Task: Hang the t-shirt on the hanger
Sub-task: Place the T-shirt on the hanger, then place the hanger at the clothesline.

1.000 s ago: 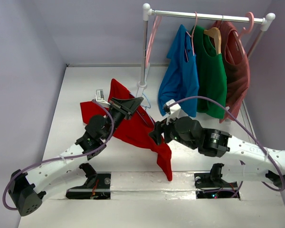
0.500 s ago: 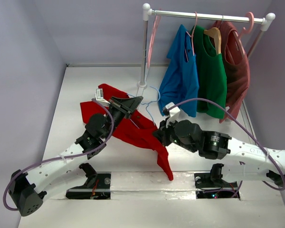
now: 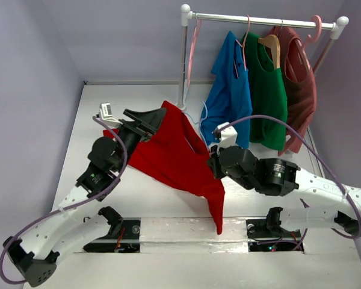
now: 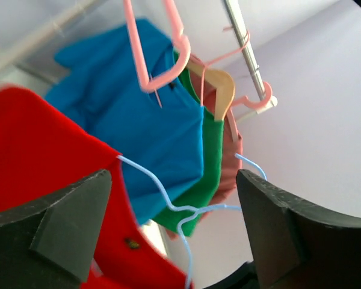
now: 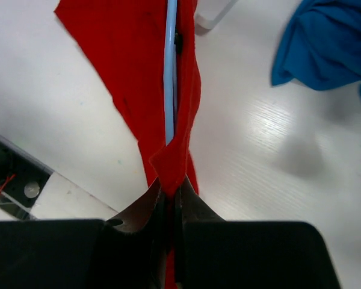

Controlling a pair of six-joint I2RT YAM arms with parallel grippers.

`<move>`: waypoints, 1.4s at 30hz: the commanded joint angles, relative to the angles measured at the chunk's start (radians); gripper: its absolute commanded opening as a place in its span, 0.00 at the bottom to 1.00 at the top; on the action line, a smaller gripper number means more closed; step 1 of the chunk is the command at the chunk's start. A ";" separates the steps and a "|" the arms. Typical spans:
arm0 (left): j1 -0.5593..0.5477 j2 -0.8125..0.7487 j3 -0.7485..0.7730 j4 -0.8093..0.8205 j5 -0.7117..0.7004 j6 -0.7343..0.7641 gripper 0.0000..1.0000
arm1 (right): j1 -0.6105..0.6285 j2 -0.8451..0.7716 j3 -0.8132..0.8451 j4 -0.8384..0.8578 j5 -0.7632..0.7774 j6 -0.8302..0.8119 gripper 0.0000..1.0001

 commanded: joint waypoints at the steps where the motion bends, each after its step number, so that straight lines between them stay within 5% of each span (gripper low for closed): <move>1: 0.019 -0.052 0.104 -0.130 -0.010 0.187 0.83 | -0.004 0.038 0.144 -0.116 0.128 0.015 0.00; 5: 0.019 -0.092 0.155 -0.217 -0.010 0.290 0.98 | -0.080 0.106 0.262 -0.217 0.140 -0.025 0.00; 22: 0.019 -0.390 0.106 -0.514 -0.013 0.497 0.99 | -0.507 0.486 0.826 -0.291 0.053 -0.279 0.00; 42: 0.019 -0.607 -0.049 -0.548 -0.084 0.520 0.99 | -0.639 0.769 1.263 -0.214 0.016 -0.440 0.00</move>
